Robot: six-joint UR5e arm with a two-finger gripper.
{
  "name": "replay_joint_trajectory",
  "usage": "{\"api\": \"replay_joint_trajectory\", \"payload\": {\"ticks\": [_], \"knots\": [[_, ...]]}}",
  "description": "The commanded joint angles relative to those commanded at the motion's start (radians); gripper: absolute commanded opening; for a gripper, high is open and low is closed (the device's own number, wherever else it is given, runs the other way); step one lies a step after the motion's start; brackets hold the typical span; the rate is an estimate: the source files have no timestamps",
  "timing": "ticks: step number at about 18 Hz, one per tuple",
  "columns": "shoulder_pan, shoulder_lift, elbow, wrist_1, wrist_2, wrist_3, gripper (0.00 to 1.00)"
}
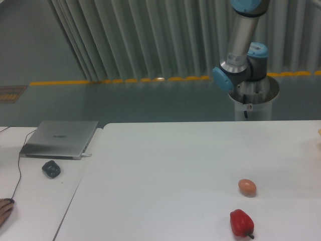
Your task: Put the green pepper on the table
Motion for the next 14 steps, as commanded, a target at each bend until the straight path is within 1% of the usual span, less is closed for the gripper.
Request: {"api": "replay_joint_trajectory", "payload": {"ticks": [4, 6, 7, 8, 10, 12, 14], "knots": [[0.002, -0.005, 0.002, 0.0, 0.003, 0.0, 1.0], [0.002, -0.009, 0.002, 0.002, 0.003, 0.0, 0.95], [0.002, -0.009, 0.002, 0.0, 0.003, 0.0, 0.87], [0.003, -0.011, 0.003, 0.0, 0.005, 0.0, 0.84], [0.005, -0.011, 0.003, 0.0, 0.005, -0.002, 0.7], [0.005, -0.011, 0.005, -0.002, 0.008, -0.003, 0.63], [0.005, -0.009, 0.008, -0.003, 0.009, -0.003, 0.52]]}}
